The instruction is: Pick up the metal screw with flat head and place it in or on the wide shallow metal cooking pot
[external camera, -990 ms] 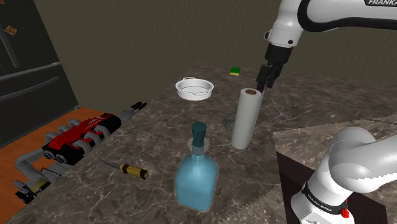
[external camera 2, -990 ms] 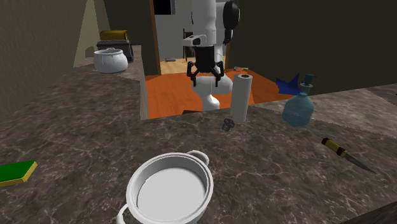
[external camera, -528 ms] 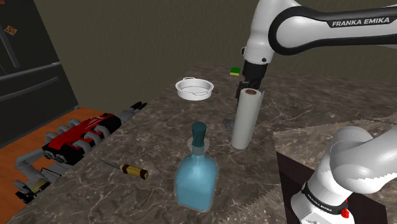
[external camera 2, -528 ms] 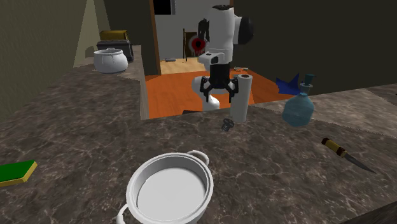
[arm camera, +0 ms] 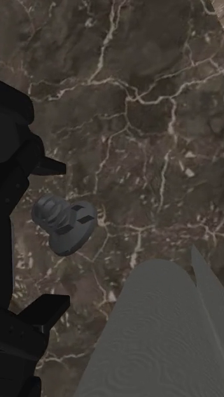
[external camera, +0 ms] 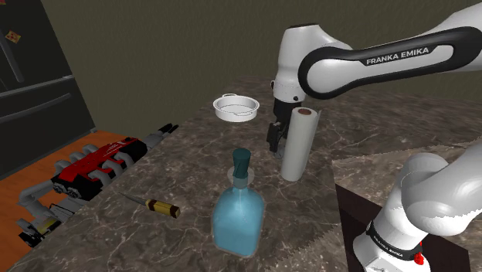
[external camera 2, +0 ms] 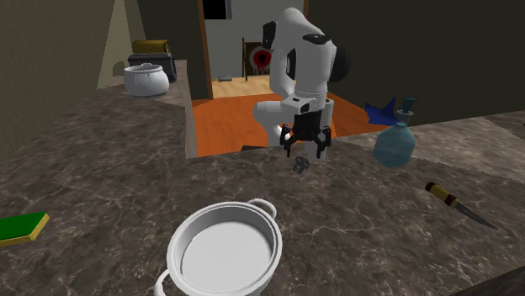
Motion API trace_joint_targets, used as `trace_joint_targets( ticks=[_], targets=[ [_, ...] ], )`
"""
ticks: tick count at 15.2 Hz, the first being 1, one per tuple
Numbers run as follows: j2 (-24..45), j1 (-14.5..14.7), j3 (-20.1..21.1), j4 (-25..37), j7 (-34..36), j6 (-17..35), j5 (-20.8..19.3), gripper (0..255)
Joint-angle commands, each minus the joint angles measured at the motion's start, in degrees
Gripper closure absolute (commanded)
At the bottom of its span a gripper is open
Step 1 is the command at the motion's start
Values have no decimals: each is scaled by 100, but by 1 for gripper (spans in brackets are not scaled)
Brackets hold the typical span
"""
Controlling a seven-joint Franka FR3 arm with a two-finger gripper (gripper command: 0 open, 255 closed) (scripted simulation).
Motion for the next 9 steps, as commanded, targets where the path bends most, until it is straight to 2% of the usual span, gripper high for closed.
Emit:
trace_joint_targets(
  ticks=[1, 5, 9],
  targets=[
    [30, 11, 25, -131, 16, 162, 11, 0],
    [99, 14, 43, -356, 17, 456, 19, 0],
    [99, 14, 42, -356, 17, 456, 19, 0]
  ],
)
